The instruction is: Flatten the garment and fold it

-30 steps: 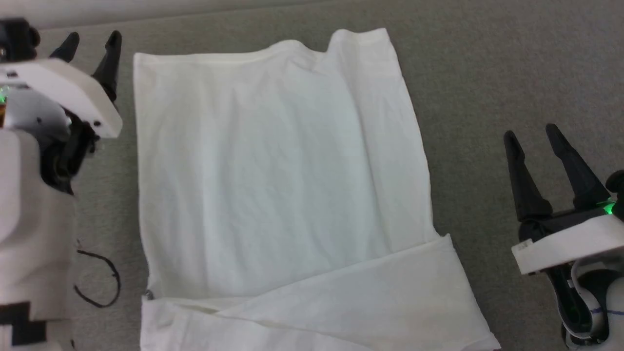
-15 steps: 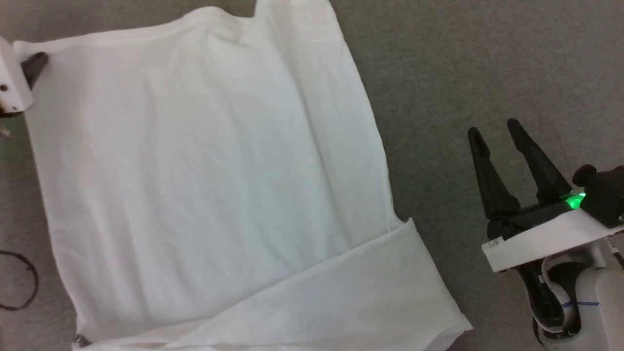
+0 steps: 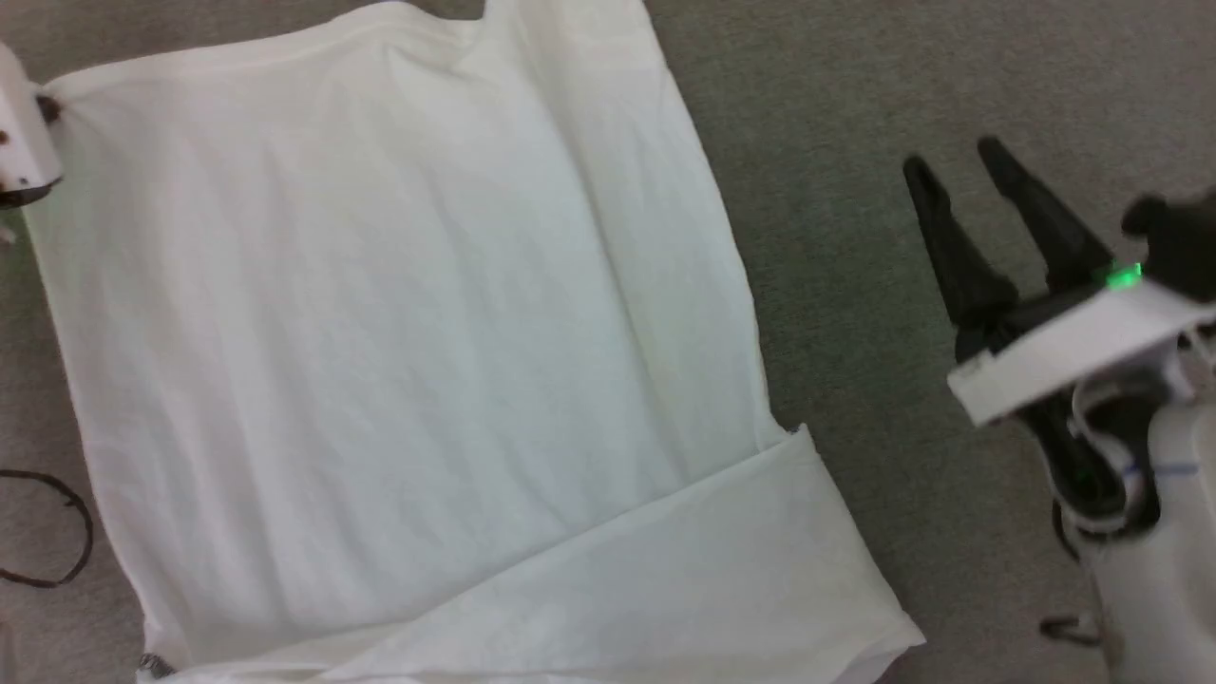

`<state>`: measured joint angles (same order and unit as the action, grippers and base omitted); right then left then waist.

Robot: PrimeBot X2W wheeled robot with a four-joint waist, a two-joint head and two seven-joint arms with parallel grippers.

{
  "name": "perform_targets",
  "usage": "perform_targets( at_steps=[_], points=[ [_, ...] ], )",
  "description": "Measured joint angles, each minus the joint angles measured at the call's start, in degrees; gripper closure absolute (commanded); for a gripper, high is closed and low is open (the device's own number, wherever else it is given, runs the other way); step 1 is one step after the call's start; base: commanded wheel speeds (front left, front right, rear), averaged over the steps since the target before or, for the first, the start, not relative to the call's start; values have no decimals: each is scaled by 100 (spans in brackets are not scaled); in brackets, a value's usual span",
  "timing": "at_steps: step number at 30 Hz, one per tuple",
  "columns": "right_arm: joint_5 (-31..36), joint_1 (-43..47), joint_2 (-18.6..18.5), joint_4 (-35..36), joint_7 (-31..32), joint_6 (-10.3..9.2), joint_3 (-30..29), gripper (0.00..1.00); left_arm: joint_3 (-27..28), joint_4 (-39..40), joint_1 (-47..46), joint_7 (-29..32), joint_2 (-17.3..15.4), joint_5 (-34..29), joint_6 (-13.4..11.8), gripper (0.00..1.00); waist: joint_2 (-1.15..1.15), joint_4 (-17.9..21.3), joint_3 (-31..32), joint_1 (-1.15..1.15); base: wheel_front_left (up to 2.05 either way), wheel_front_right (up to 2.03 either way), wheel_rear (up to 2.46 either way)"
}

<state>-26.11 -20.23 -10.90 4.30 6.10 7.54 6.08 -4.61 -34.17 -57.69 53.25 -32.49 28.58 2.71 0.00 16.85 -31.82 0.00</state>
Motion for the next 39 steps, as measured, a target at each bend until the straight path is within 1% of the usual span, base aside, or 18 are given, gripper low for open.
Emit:
perform_targets(
  at_steps=[2,5,8,12,16,20,25,26,27,28,29,31,34,37,39],
  points=[
    [-255,-481,-118,-277,280,0,126,0,-18,82,78,-254,87,5,18,100,0,-93,20,0,0,0,0],
    [-669,-1322,-299,-927,834,0,349,0,-38,171,163,-911,286,9,89,100,0,-272,26,1,0,0,0],
    [-961,-2171,-349,-1773,1388,-1,457,0,-108,164,199,-1536,522,9,197,100,0,-480,12,1,0,0,0],
    [-1125,-3190,-387,-2797,1975,-1,624,0,-265,129,131,-2173,825,9,319,100,0,-798,-47,1,0,0,0],
    [-1187,-4021,-399,-3666,2444,-1,900,0,-470,109,-105,-2581,1047,9,380,100,0,-1133,-149,2,0,0,0],
    [-1206,-4636,-387,-4404,2614,-1,1027,0,-683,85,-324,-2816,1217,13,391,100,0,-1442,-284,1,0,0,0],
    [-1165,-5121,-305,-5308,2763,0,1182,0,-882,-4,-496,-3009,1256,71,433,100,0,-1701,-517,1,0,0,0],
    [-1165,-5239,-310,-5455,2887,9,1207,21,-914,-35,-498,-3033,1263,97,433,100,0,-1742,-551,0,0,0,0],
    [-1162,-5378,-324,-5590,3082,8,1249,62,-955,-60,-499,-3076,1272,115,433,100,0,-1783,-578,-2,0,0,0],
    [-1161,-5499,-344,-5691,3249,7,1291,88,-991,-80,-504,-3101,1271,121,434,100,0,-1819,-599,-2,0,0,0],
    [-1163,-5592,-366,-5767,3379,5,1312,100,-1025,-103,-509,-3131,1269,135,436,100,0,-1850,-615,-1,0,0,0],
    [-1161,-5682,-401,-5824,3472,0,1391,100,-1094,-142,-549,-3171,1257,188,438,100,0,-1882,-621,-1,0,0,0],
    [-1160,-5667,-409,-5782,3271,4,1537,100,-1207,-186,-616,-3288,1180,227,438,100,0,-1860,-586,0,0,0,0],
    [-1134,-5555,-472,-5679,2672,8,1615,100,-1298,-216,-637,-3564,1060,220,439,100,0,-1818,-499,1,0,0,0],
    [-1082,-5530,-601,-5621,2139,8,1588,100,-1318,-265,-698,-3831,972,175,439,100,0,-1790,-415,1,0,0,0]
  ],
)
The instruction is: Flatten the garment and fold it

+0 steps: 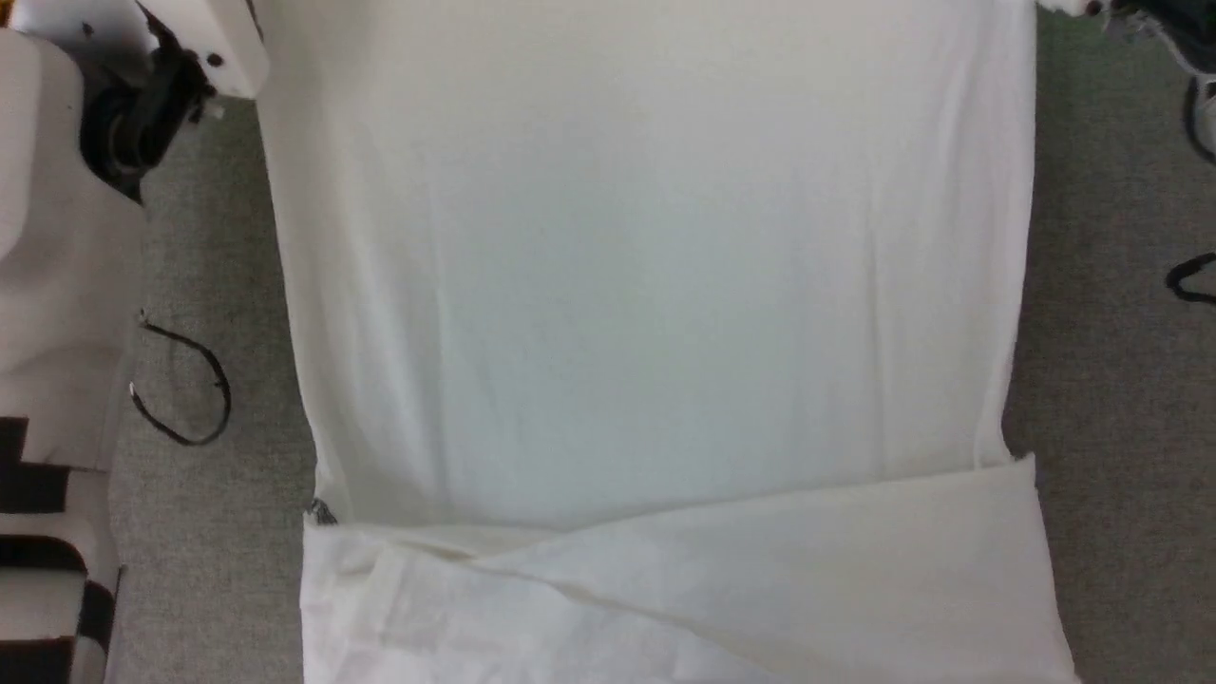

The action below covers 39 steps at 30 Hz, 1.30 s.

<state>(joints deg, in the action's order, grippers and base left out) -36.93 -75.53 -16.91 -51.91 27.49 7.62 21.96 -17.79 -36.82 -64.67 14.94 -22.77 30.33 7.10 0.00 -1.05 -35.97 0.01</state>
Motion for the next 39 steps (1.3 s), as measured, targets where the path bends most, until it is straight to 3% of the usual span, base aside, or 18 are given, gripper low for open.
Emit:
perform_targets(
  at_steps=[8,15,19,26,33,39],
  points=[
    [309,-273,-312,-13,-1575,3,-406,100,66,-223,-471,-1224,-152,-274,-2,100,0,141,501,-1,0,0,0],
    [319,-50,-321,354,-2090,4,-114,100,211,-155,-268,-1662,-259,-214,-33,100,0,258,1024,-2,0,0,0],
    [303,758,-525,905,-2201,3,254,100,316,392,695,-1875,-342,-135,-236,100,0,293,1351,-2,0,0,0],
    [176,2710,-1059,2139,-2198,1,538,100,357,2126,3044,-1780,-434,56,-805,100,0,292,1905,-3,0,0,0],
    [116,4818,-1138,3182,-2124,1,-40,100,365,3664,5282,-1427,-467,202,-1524,100,0,265,2338,-4,0,0,0],
    [350,6403,-922,4074,-1720,0,-859,100,144,4451,6684,-784,-547,332,-1884,100,0,292,2588,-3,0,0,0]
  ],
)
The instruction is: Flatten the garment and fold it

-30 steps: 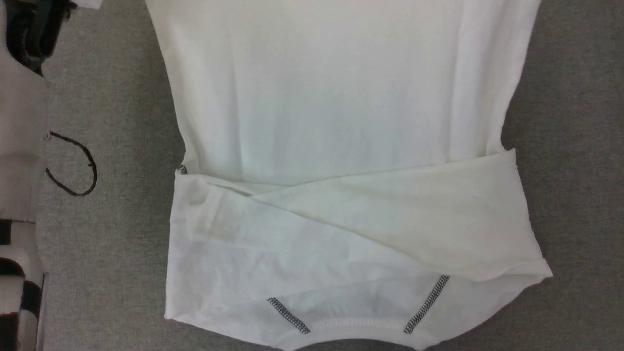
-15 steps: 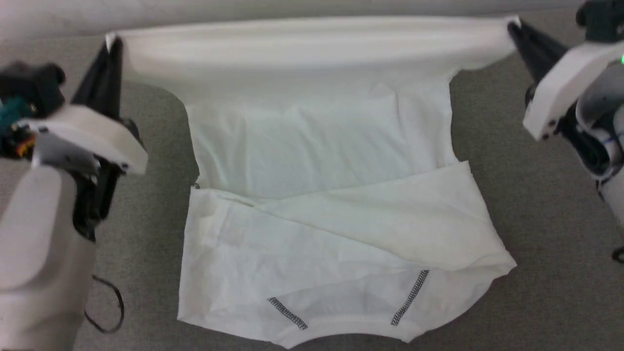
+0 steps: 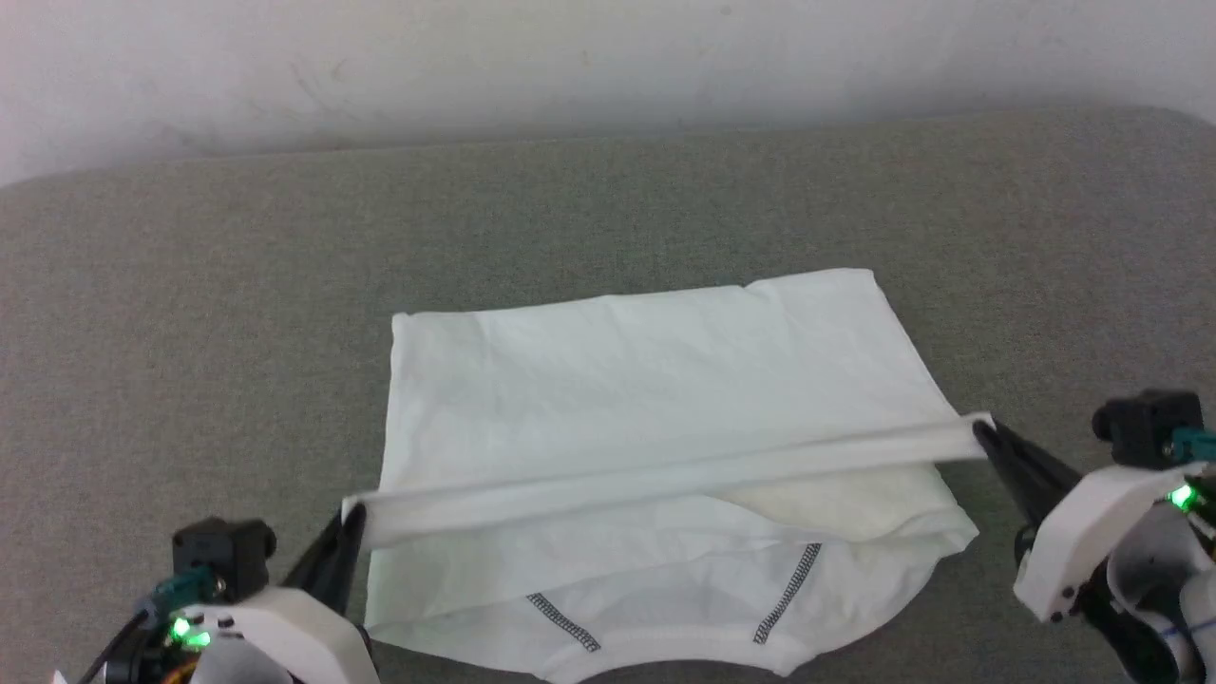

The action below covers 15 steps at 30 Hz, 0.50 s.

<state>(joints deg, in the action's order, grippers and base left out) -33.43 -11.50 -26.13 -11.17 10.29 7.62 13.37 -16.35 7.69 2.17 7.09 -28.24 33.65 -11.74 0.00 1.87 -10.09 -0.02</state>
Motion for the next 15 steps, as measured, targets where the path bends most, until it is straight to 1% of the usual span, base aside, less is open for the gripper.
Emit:
perform_targets(
  at_steps=[3,6,11,12,13,14,15],
  points=[
    [185,662,253,366,296,-1,-407,100,-109,179,435,276,-18,136,-97,100,0,23,76,1,0,0,0],
    [366,1272,582,670,546,-1,-776,100,-152,190,756,410,-40,190,-189,100,0,29,132,1,0,0,0],
    [702,1984,1104,990,1018,-1,-1134,100,-189,-9,1059,408,0,345,-196,100,0,61,174,2,0,0,0],
    [770,2084,1202,1023,1114,-1,-1155,75,-201,-93,1073,388,18,374,-187,100,0,68,183,2,0,0,0],
    [856,2179,1291,1056,1189,-1,-1174,53,-213,-188,1078,349,40,408,-146,100,0,76,192,2,0,0,0],
    [926,2268,1379,1067,1259,-1,-1218,0,-230,-275,1078,334,73,453,-98,86,0,80,208,2,0,0,0],
    [995,2355,1445,1082,1333,-3,-1246,0,-240,-367,1086,294,110,497,-70,57,0,83,228,2,0,0,0]
  ],
)
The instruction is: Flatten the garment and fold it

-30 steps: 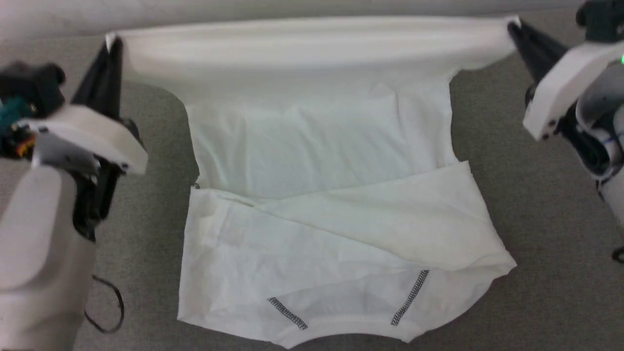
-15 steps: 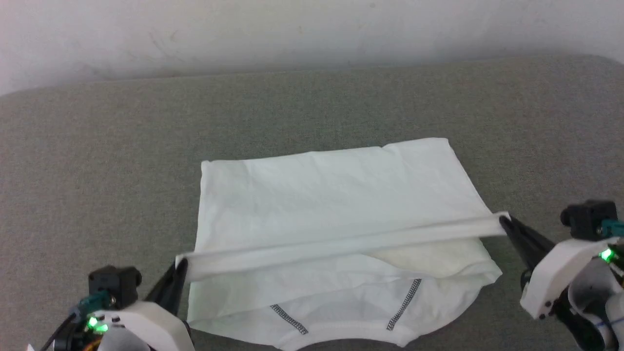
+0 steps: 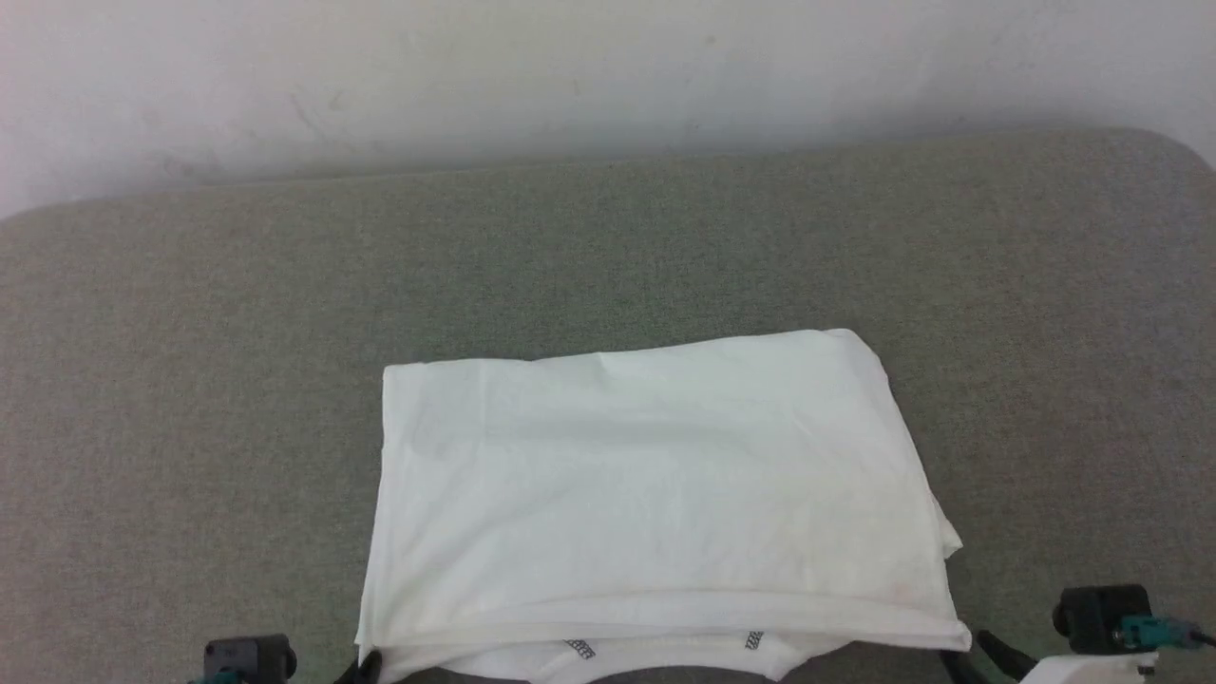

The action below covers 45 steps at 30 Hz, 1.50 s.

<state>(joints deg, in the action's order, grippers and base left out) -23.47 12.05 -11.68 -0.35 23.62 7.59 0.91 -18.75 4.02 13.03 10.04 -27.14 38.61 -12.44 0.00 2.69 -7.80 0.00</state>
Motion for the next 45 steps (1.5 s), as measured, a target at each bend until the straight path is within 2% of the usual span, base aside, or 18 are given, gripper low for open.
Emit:
perform_targets(
  at_steps=[1,2,9,13,17,22,28,35,40,41,42,43,45],
  points=[
    [44,93,75,25,7,0,-52,0,-14,-77,8,-8,24,29,38,4,0,2,21,0,0,0,0],
    [71,182,144,67,7,-3,-90,0,-24,-146,13,-38,40,51,85,0,0,2,45,0,0,0,0],
    [82,605,480,868,-258,-4,-348,0,-122,-188,69,-621,166,-122,138,0,0,-35,218,0,0,0,0],
    [27,584,539,1408,-356,-4,-603,0,53,86,36,-1338,293,-270,138,0,0,-89,308,-1,0,0,0],
    [14,265,471,1435,-231,-4,-959,0,256,210,-160,-2093,399,-432,182,0,0,-159,364,-1,0,0,0],
    [-207,-355,109,751,332,-4,-1082,0,561,212,-436,-2454,622,-784,270,0,0,-301,359,0,0,0,0],
    [-576,-1144,-359,-339,996,-5,-682,0,950,336,-738,-2476,1107,-1418,544,0,0,-511,242,0,0,0,0],
    [-949,-2090,-486,-1521,1373,-5,-33,0,1093,271,-788,-2476,1550,-1908,905,0,0,-754,40,1,0,0,0],
    [-1326,-2360,-583,-1986,1770,-5,308,1,1189,152,-826,-2476,1792,-2072,1127,0,0,-905,-16,0,0,0,0],
    [-1403,-2394,-601,-2043,1847,-5,343,55,1206,116,-828,-2476,1825,-2102,1154,0,0,-918,-10,0,0,0,0],
    [-1458,-2425,-620,-2090,1929,-5,382,80,1229,84,-828,-2476,1857,-2120,1193,0,0,-924,4,0,0,0,0],
    [-1514,-2449,-631,-2120,1989,-5,419,100,1254,58,-828,-2476,1882,-2142,1210,0,0,-925,24,0,0,0,0],
    [-1622,-2452,-620,-2154,2028,-5,513,100,1311,5,-827,-2476,1919,-2169,1248,0,0,-907,66,0,0,0,0]
  ],
)
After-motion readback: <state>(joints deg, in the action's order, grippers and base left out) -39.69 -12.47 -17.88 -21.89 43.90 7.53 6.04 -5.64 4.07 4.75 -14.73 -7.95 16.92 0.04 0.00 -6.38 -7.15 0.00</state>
